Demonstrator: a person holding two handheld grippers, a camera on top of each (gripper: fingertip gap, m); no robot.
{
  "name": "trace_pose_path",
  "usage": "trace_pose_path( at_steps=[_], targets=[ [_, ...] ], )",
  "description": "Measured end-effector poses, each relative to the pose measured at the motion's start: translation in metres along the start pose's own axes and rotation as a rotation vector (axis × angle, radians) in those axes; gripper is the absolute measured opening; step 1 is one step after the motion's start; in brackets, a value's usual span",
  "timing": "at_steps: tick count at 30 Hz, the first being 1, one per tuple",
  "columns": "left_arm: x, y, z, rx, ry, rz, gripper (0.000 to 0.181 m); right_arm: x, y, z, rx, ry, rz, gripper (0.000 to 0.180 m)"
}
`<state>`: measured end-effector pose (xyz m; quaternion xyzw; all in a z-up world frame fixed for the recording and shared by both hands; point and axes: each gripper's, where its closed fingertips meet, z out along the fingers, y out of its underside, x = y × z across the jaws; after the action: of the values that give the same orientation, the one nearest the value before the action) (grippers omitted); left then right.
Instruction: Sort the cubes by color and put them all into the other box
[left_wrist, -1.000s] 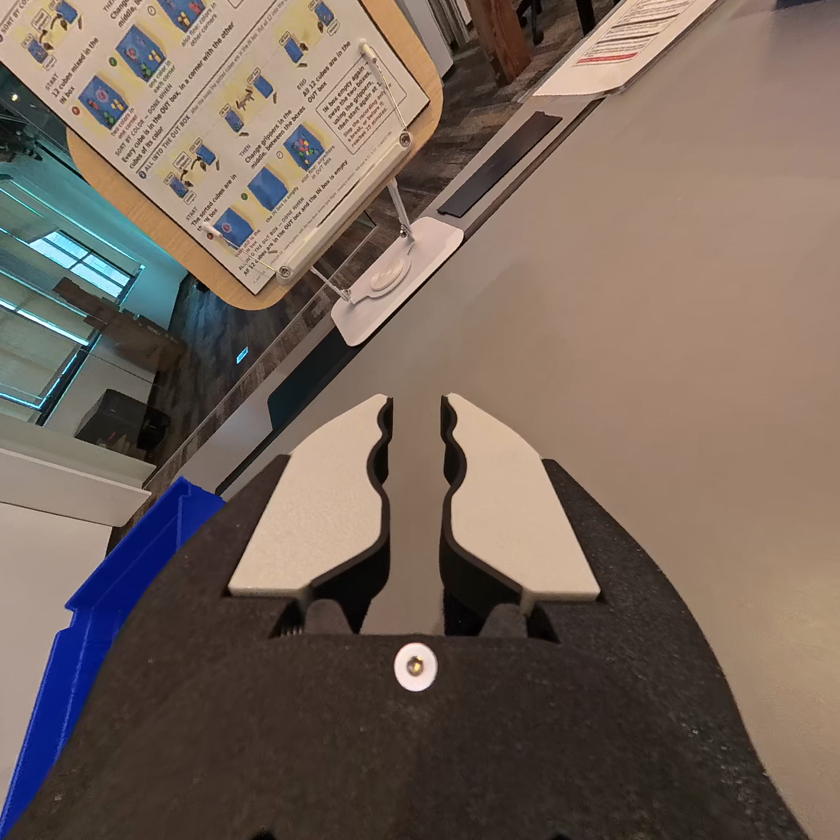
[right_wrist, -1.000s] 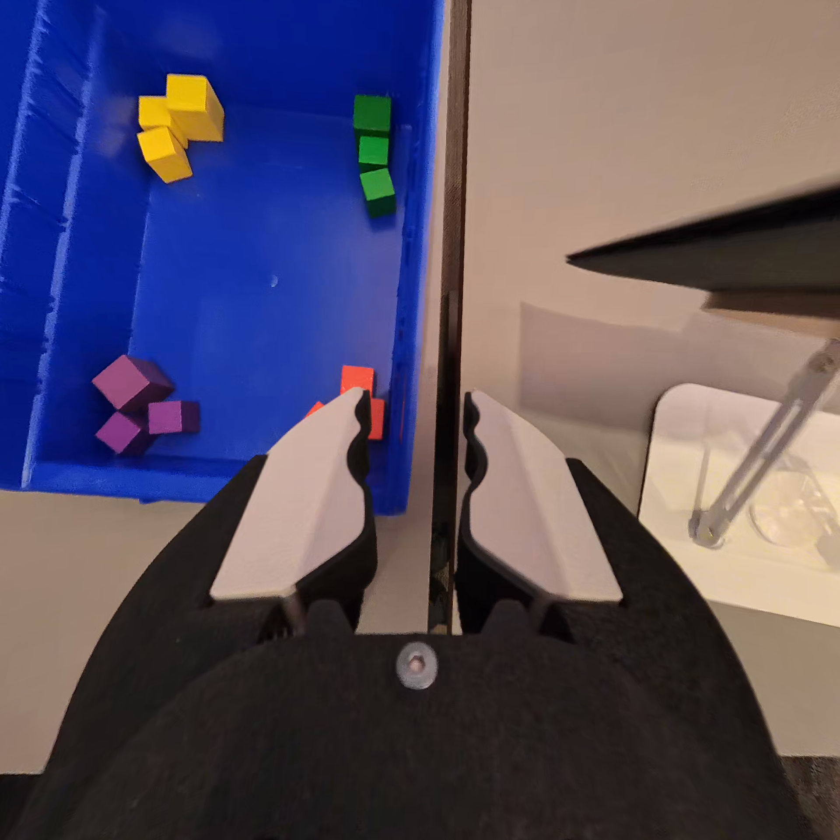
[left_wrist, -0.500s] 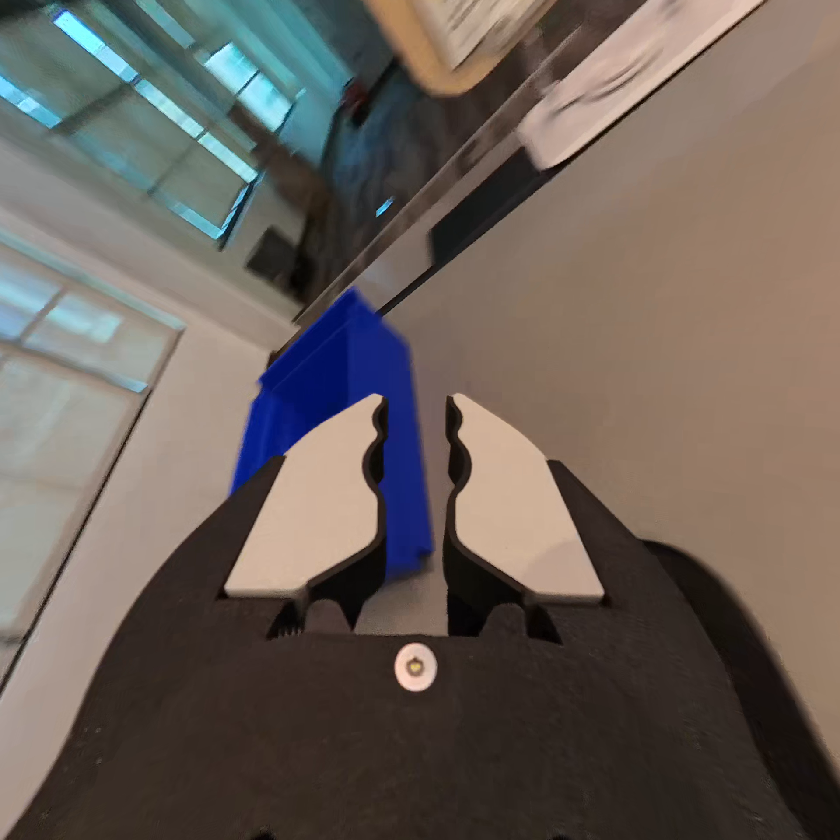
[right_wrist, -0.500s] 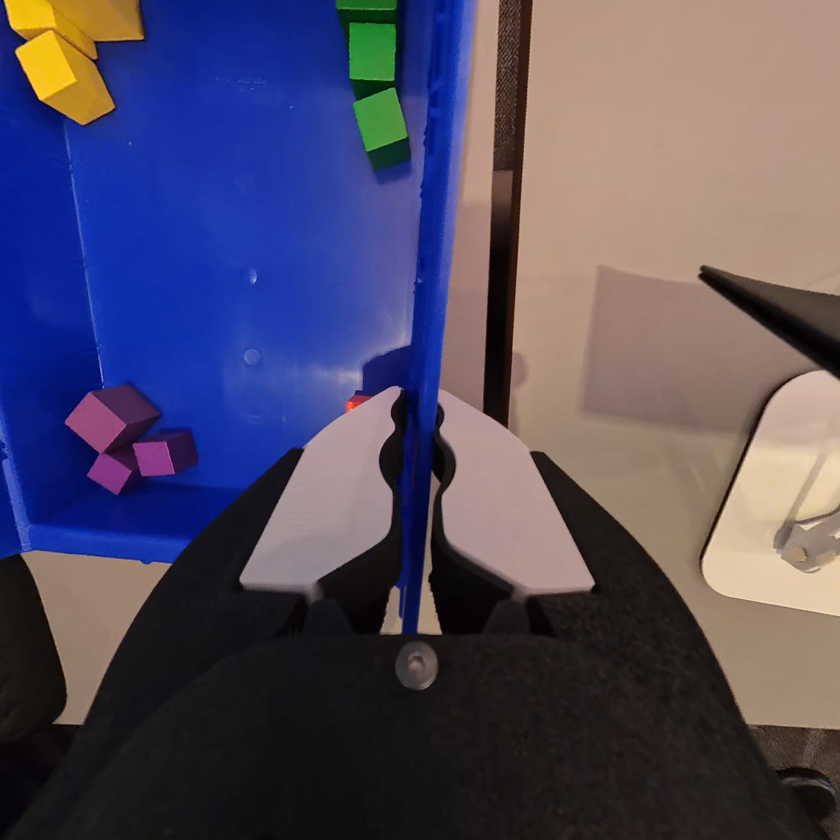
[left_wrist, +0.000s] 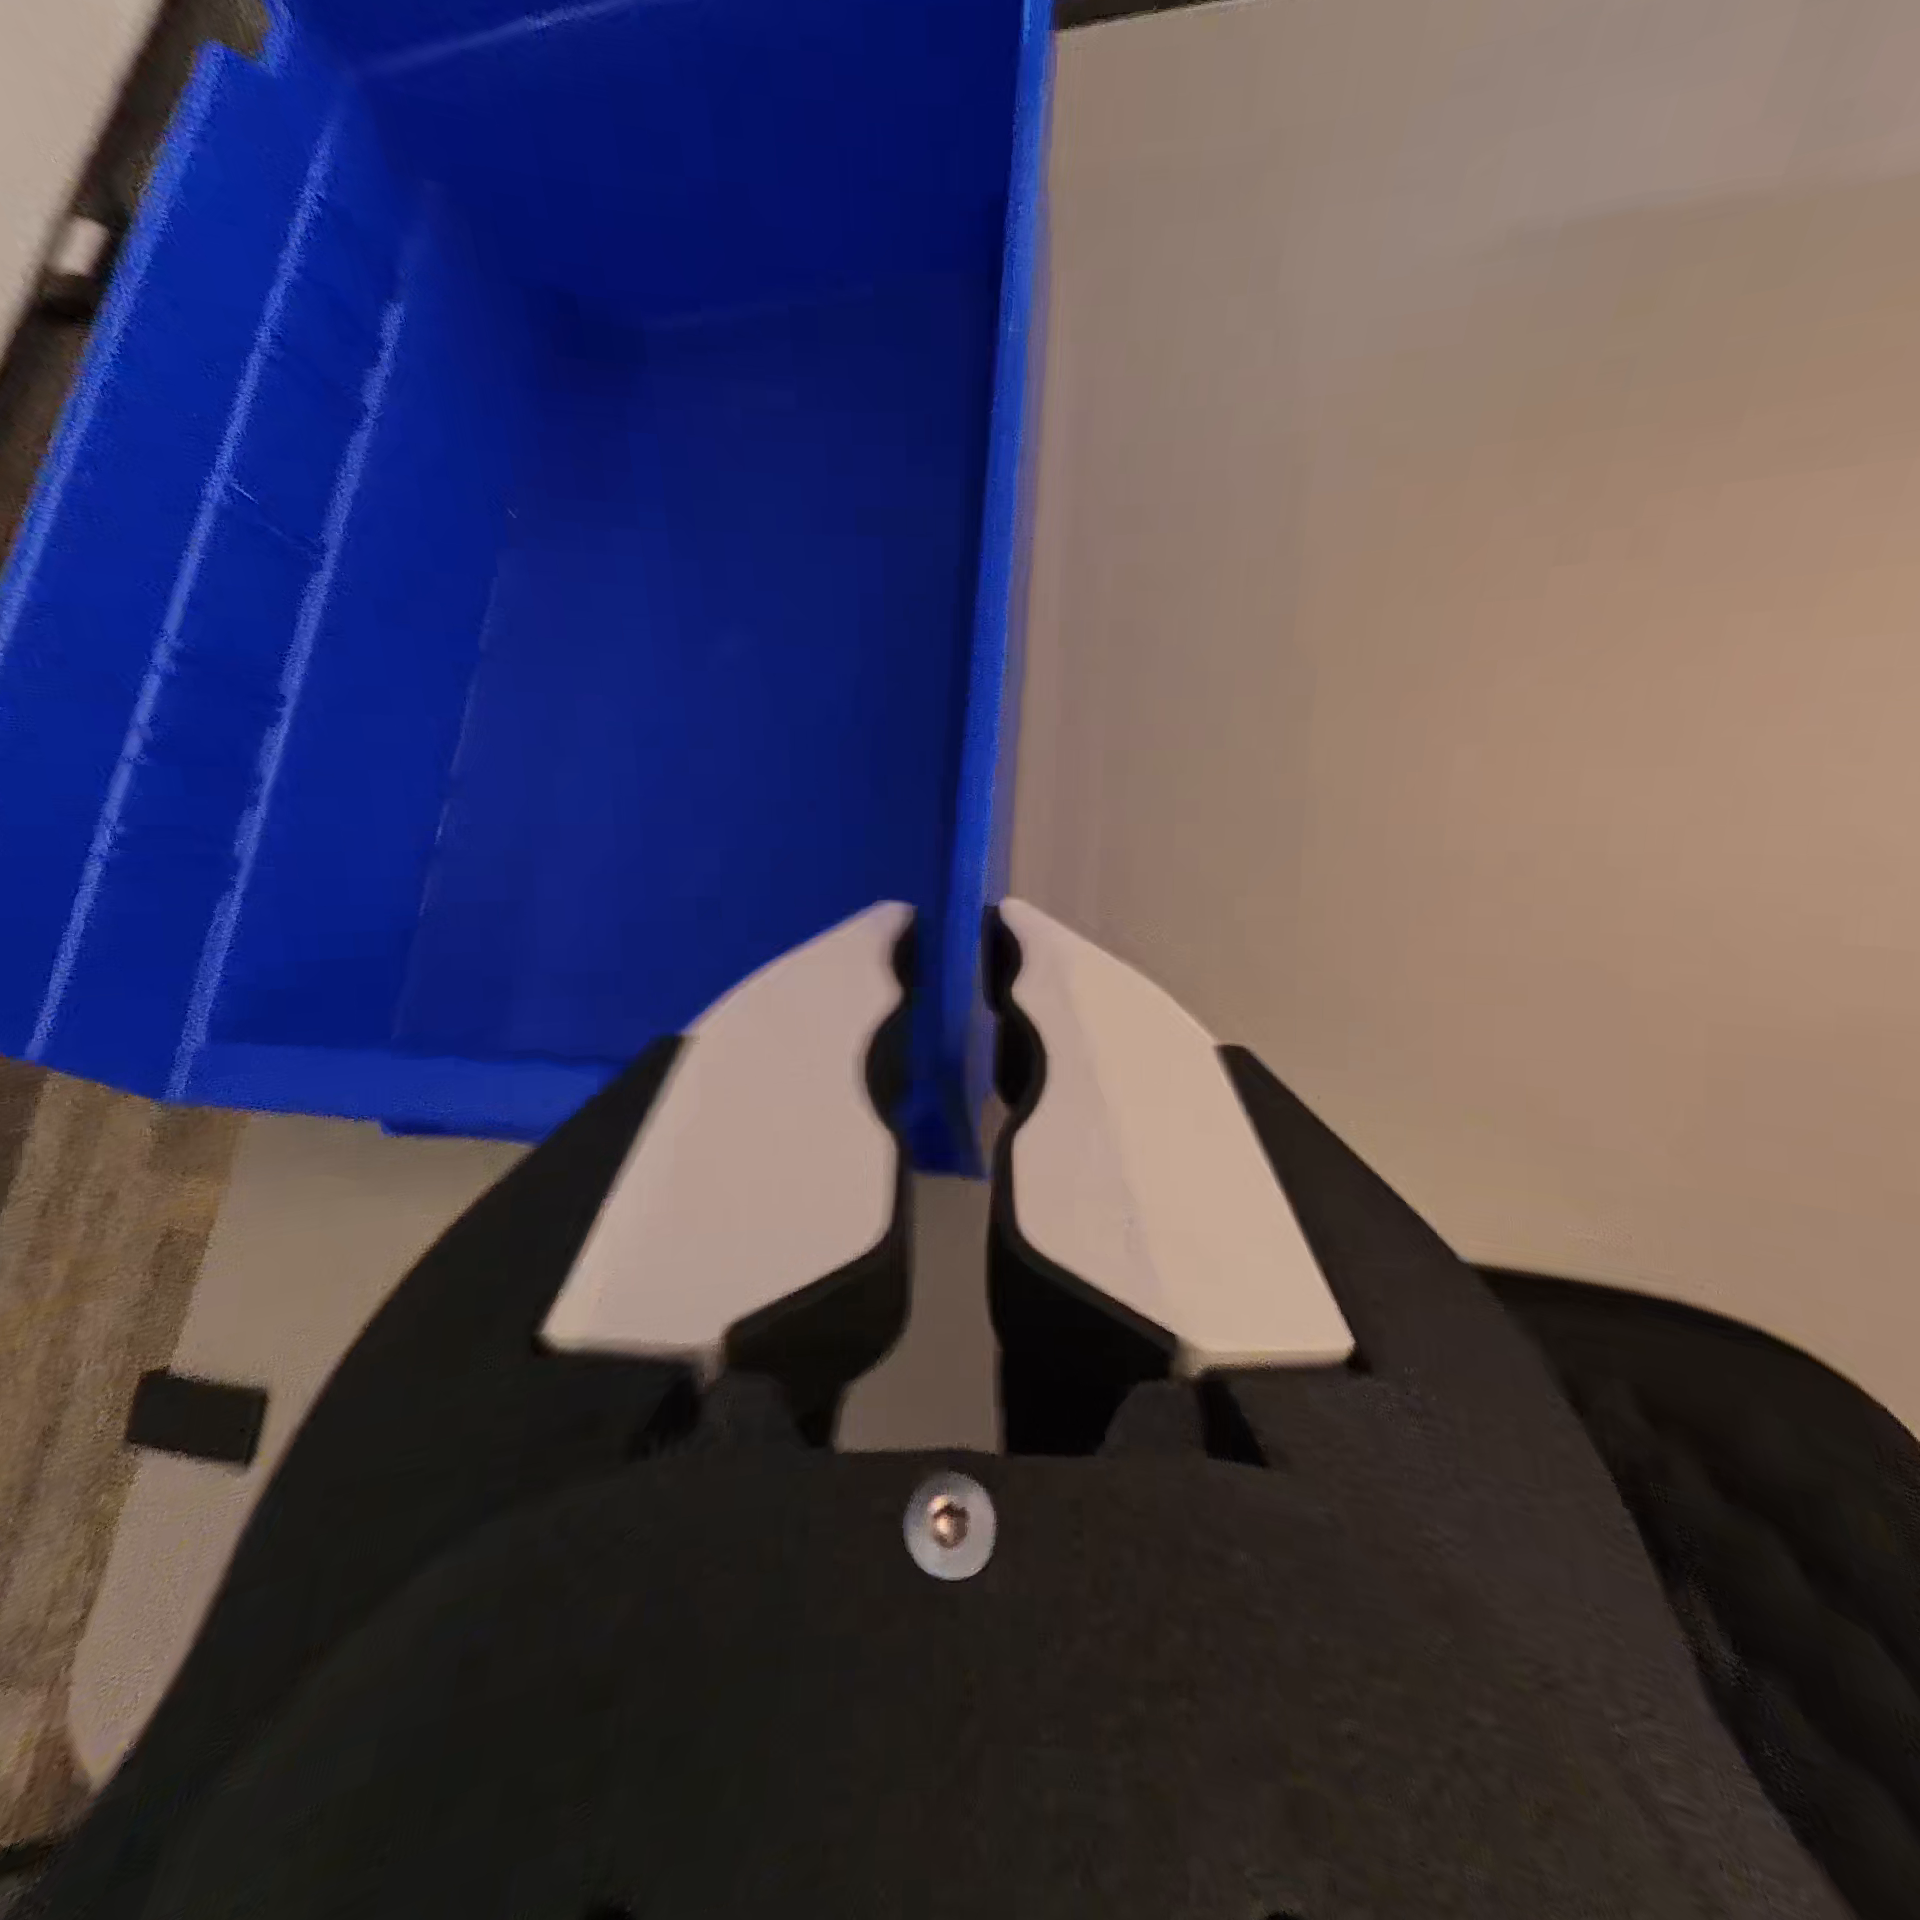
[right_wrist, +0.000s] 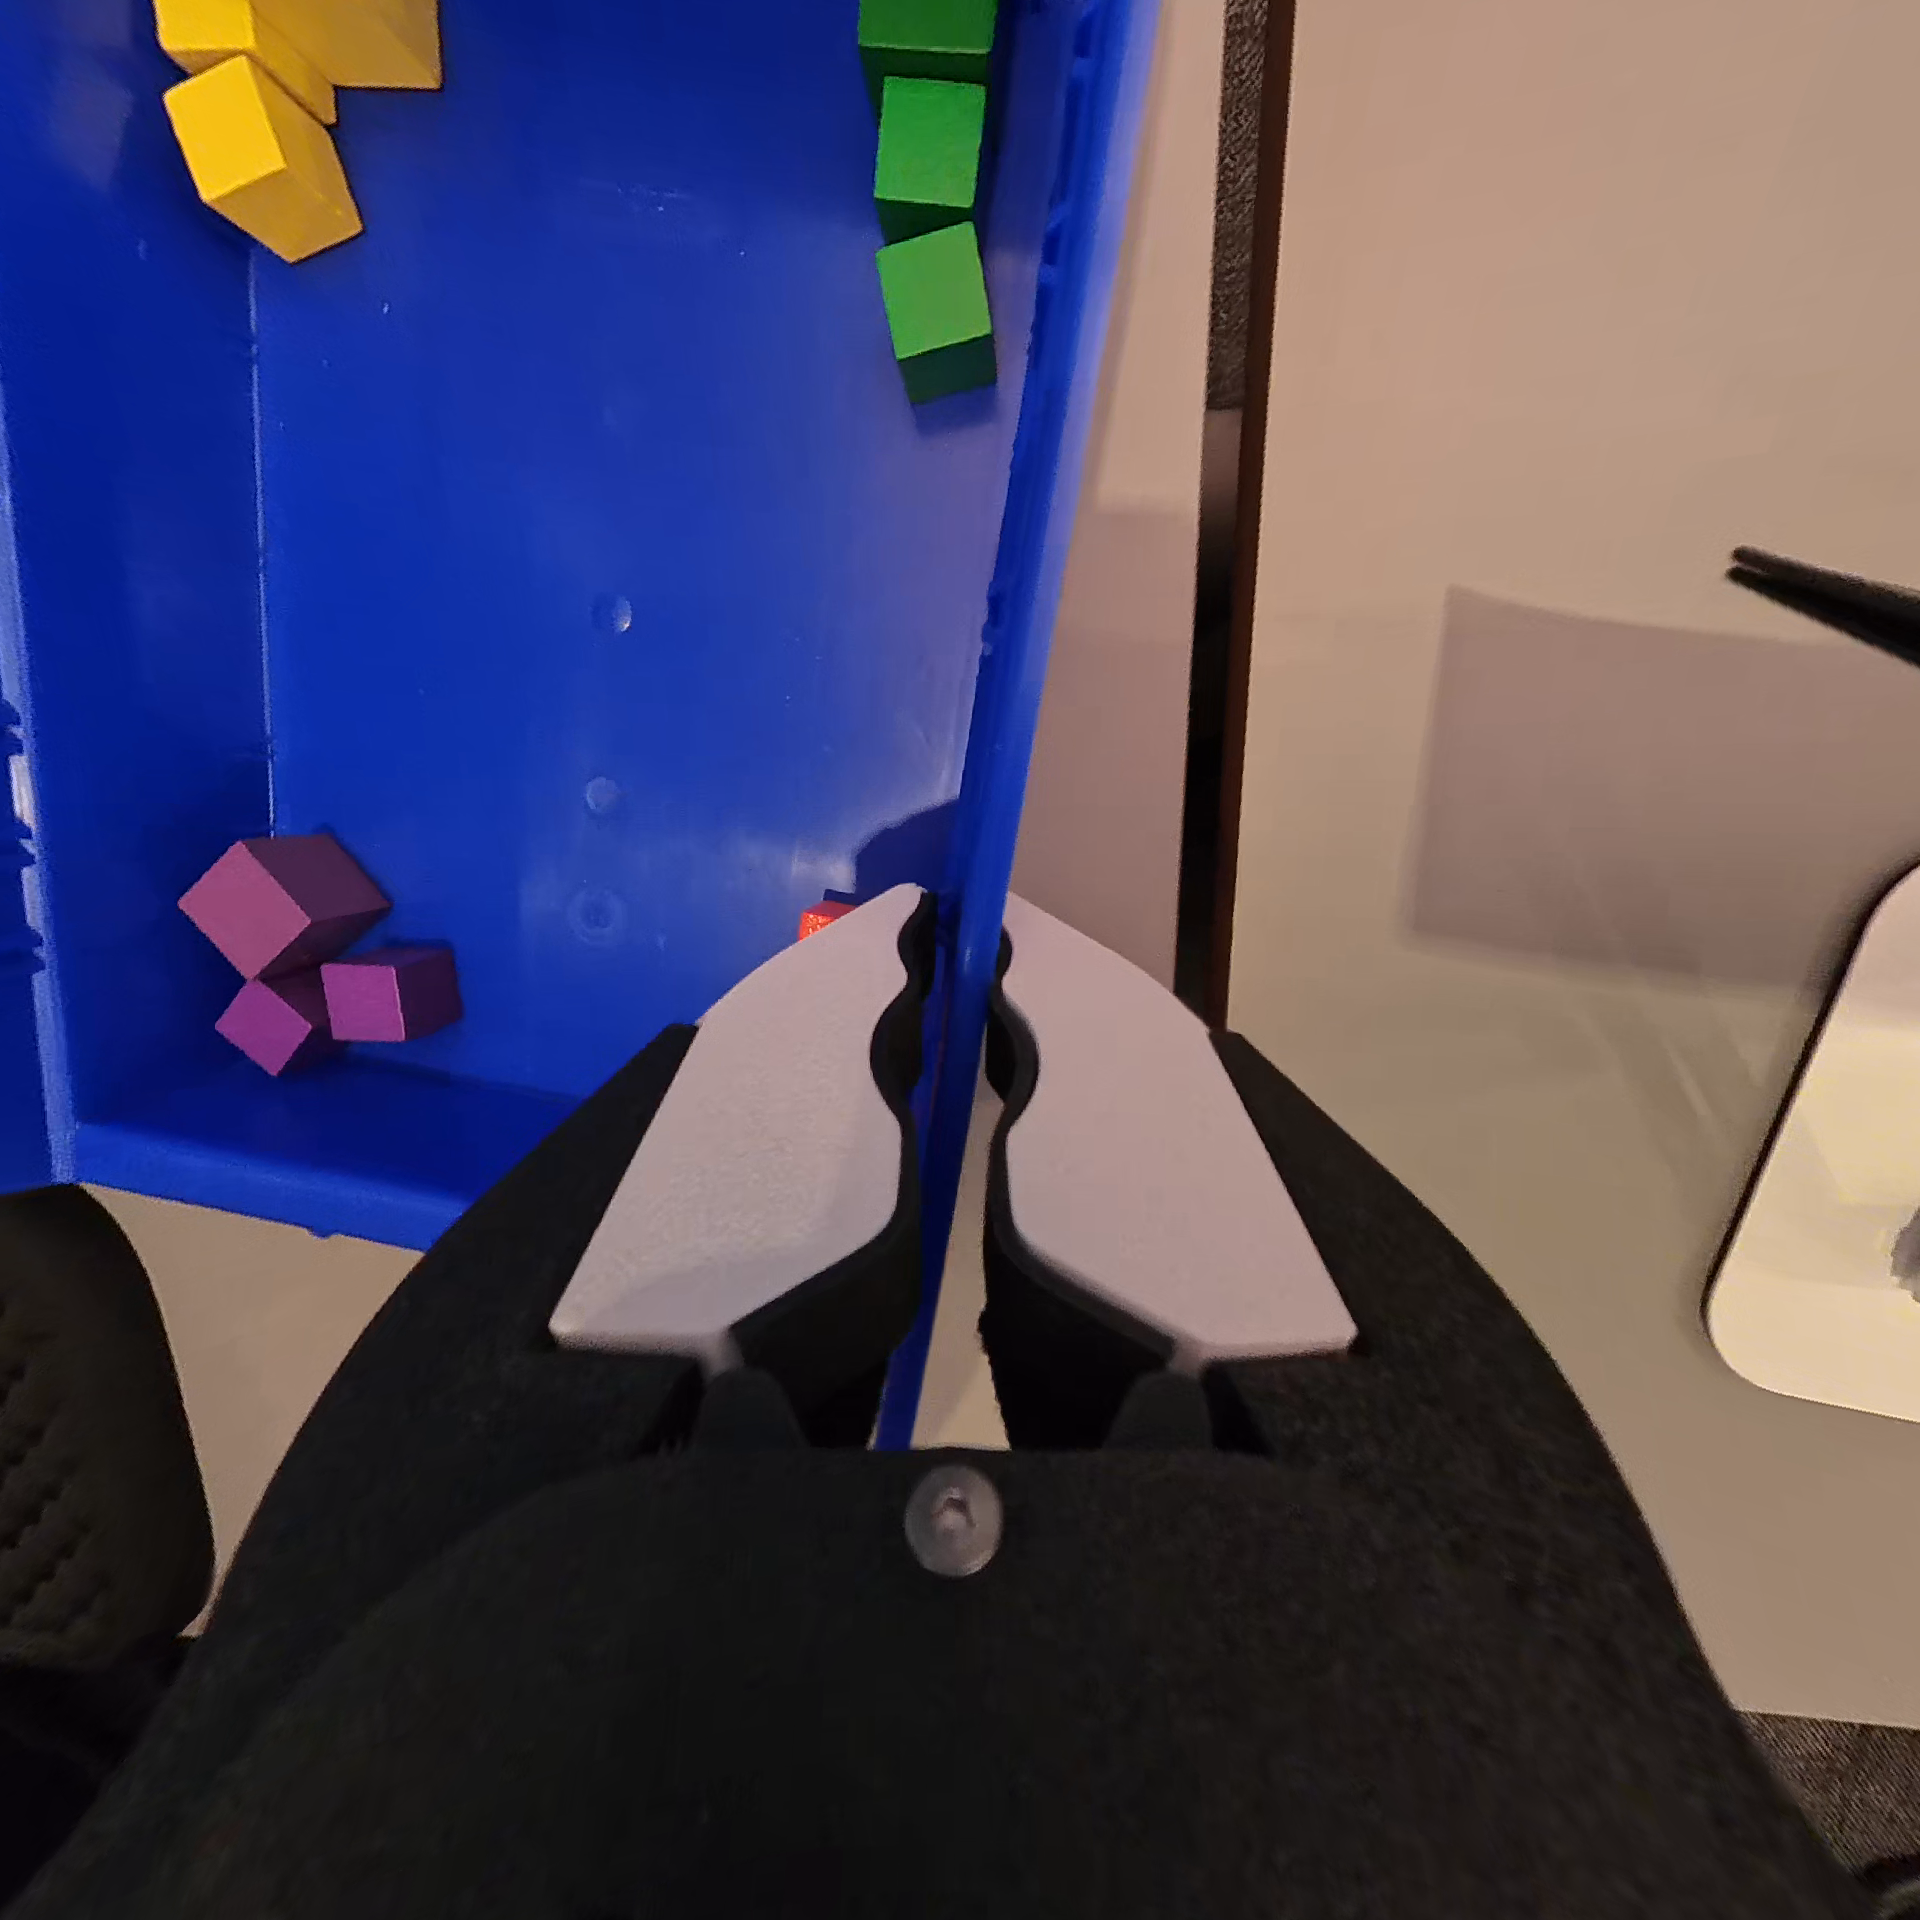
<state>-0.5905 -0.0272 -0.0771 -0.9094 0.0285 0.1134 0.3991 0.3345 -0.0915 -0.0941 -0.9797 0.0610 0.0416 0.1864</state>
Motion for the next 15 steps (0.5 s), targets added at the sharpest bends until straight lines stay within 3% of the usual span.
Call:
trace_pose_path(
  at_steps=[4, 8, 15],
  targets=[
    [0.023, -0.017, 0.012, 0.047, 0.065, -0.008, 0.004, -0.005, 0.002, 0.000, -0.006, 0.000, -0.014, 0.007],
    [0.045, -0.029, 0.017, 0.054, 0.012, 0.050, 0.005, -0.008, 0.002, 0.000, 0.002, 0.001, -0.012, 0.007],
    [0.115, -0.036, 0.001, 0.091, 0.090, 0.016, 0.006, -0.011, 0.003, 0.000, -0.001, -0.003, -0.007, 0.007]
  ],
)
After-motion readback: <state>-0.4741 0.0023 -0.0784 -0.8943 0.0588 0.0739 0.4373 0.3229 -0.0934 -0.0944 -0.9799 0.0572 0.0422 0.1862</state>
